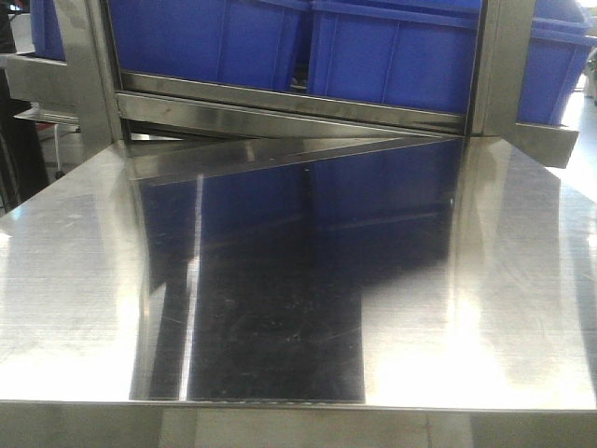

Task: Pick and sort blue part to right shelf
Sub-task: 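Drive the base away from the table holding both parts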

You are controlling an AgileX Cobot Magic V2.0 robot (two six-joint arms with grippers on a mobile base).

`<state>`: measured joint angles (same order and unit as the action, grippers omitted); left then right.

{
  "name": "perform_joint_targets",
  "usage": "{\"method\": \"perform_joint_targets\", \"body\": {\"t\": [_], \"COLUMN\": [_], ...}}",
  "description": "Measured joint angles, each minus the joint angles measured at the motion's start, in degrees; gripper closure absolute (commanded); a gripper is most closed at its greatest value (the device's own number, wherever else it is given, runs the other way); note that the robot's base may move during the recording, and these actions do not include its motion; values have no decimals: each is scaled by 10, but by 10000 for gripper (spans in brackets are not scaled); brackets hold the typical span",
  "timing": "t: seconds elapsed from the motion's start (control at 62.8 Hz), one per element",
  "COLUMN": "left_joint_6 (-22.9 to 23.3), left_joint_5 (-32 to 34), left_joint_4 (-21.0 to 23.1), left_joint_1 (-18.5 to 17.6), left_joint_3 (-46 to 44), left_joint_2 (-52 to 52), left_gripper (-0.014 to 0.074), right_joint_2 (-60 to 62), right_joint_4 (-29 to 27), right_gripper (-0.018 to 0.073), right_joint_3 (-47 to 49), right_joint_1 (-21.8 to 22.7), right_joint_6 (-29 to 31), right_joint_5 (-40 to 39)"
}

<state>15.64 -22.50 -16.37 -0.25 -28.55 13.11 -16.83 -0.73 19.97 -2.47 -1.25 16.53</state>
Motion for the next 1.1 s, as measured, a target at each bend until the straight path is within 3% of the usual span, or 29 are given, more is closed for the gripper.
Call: {"method": "perform_joint_targets", "body": {"t": [1.099], "left_joint_6": [0], "left_joint_5": [0], "left_joint_4": [-1], "left_joint_1": [0], "left_joint_3": [0], "left_joint_2": [0], "left_gripper": [261], "right_joint_2": [0], "right_joint_4": [0], "right_gripper": [129], "right_joint_3": [0], "right_joint_1": [0], "right_joint_6": [0], "right_joint_5": [0]}}
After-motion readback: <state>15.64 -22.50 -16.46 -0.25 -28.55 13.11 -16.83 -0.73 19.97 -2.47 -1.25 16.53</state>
